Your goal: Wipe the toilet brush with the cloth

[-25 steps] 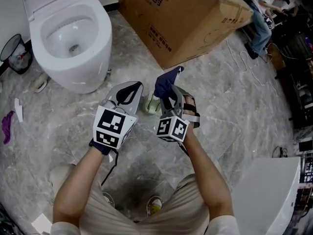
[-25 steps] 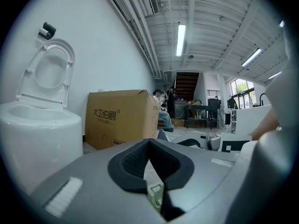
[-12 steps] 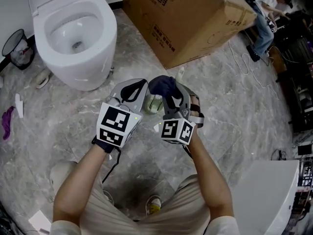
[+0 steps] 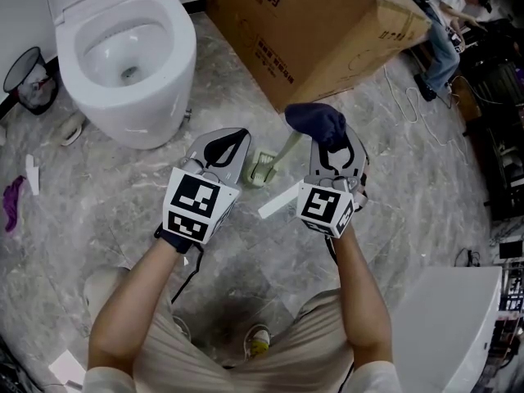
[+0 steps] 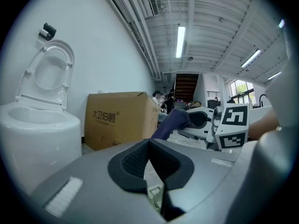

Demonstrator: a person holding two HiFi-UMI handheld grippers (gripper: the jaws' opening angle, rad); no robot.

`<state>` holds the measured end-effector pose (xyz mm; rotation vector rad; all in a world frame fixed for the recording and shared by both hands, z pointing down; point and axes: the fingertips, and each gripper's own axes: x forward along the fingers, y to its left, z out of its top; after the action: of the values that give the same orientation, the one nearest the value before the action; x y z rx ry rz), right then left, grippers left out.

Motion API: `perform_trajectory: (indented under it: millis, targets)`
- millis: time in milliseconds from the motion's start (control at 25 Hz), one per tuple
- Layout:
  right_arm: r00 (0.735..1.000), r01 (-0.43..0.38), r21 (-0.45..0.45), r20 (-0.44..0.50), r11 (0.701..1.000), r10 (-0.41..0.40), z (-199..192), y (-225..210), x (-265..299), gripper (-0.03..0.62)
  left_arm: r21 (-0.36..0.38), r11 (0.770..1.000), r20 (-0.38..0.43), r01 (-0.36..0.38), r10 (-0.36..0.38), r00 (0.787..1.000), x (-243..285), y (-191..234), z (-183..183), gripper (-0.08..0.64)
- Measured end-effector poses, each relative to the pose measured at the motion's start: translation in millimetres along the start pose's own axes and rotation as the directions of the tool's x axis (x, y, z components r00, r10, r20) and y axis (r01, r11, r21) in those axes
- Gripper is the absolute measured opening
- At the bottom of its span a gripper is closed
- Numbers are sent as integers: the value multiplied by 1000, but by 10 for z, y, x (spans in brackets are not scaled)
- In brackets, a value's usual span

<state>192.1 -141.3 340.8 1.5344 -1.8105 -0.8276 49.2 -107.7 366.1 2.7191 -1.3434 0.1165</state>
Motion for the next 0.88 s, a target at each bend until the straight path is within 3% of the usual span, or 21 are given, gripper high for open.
perform_trajectory:
  millis: [400, 880]
  targets:
    - [984, -156, -98, -98, 983, 147, -434, 546, 75, 184, -9, 1000, 3, -27, 27, 1000, 33, 87, 15, 0]
    - [947, -299, -200, -183, 933, 264, -707, 1002, 71, 183, -6, 1000, -3, -27, 27, 1000, 39, 89, 1, 0]
